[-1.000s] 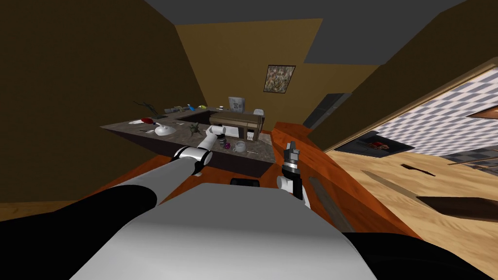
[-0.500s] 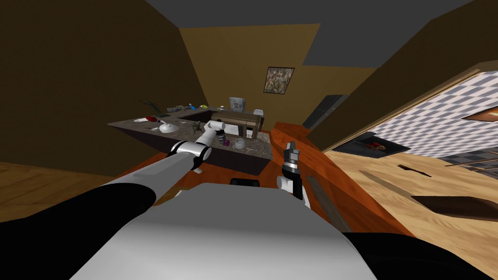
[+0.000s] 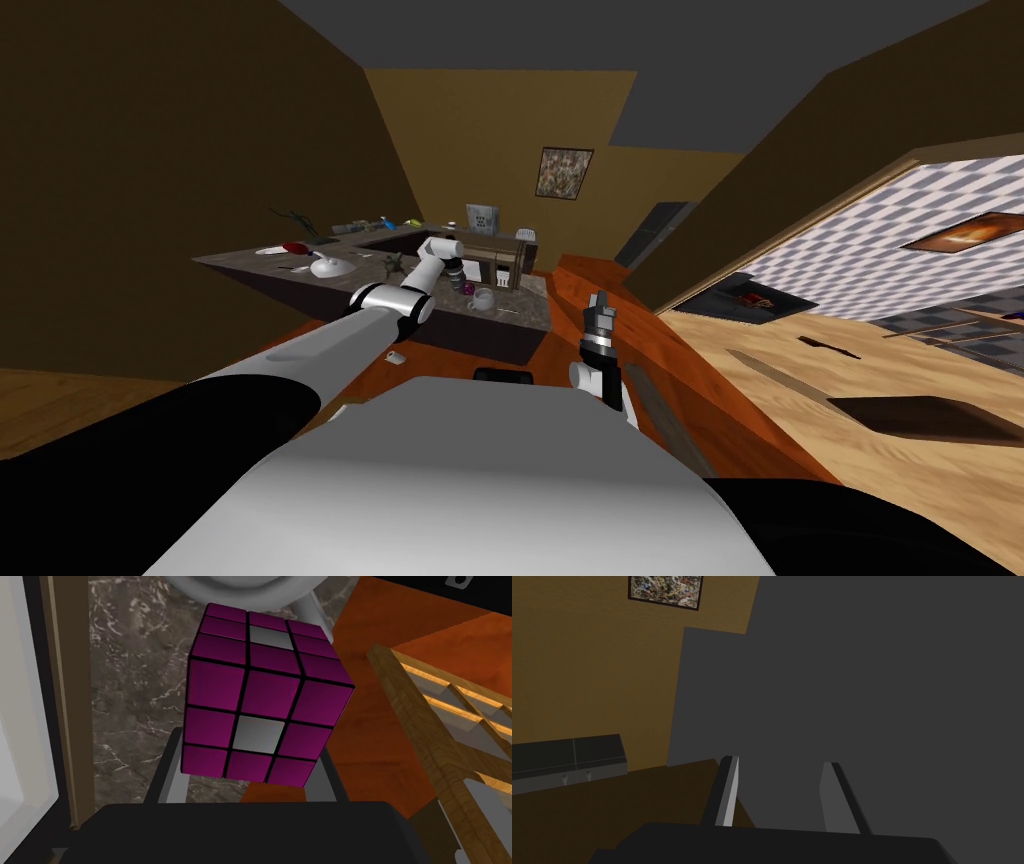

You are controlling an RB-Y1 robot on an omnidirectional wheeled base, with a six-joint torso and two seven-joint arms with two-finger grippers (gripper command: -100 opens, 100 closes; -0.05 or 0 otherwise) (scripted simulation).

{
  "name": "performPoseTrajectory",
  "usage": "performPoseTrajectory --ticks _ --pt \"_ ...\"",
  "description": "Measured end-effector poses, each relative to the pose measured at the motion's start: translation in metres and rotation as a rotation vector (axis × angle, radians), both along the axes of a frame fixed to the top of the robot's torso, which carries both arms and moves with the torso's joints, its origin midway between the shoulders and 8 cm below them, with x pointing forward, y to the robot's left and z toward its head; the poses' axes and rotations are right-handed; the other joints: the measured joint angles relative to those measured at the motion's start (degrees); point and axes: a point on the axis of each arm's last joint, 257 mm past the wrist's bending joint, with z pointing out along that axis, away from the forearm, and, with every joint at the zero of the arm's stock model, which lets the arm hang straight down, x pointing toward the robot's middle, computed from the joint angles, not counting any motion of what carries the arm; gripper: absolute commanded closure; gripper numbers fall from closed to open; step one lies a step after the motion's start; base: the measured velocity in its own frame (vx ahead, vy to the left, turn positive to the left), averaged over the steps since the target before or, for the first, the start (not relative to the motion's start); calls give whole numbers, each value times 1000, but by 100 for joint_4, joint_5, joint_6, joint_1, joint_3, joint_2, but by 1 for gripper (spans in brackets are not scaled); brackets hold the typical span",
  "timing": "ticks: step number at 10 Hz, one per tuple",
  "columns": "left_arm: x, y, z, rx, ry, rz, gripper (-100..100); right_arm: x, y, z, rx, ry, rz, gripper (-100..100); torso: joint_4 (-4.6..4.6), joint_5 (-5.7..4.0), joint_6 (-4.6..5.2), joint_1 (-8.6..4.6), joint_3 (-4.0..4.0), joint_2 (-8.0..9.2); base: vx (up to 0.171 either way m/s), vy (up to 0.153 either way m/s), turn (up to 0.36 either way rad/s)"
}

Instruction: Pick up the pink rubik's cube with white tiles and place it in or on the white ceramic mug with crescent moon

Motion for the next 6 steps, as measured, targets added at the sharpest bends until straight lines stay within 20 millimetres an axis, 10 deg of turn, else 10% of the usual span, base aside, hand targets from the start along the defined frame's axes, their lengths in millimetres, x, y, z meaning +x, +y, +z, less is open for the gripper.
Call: performPoseTrajectory --ticks 6 --pt "-19 -19 26 -30 83 -34 100 0 0 0 0 0 0 0 -14 16 -12 53 -1 15 67 -54 -28"
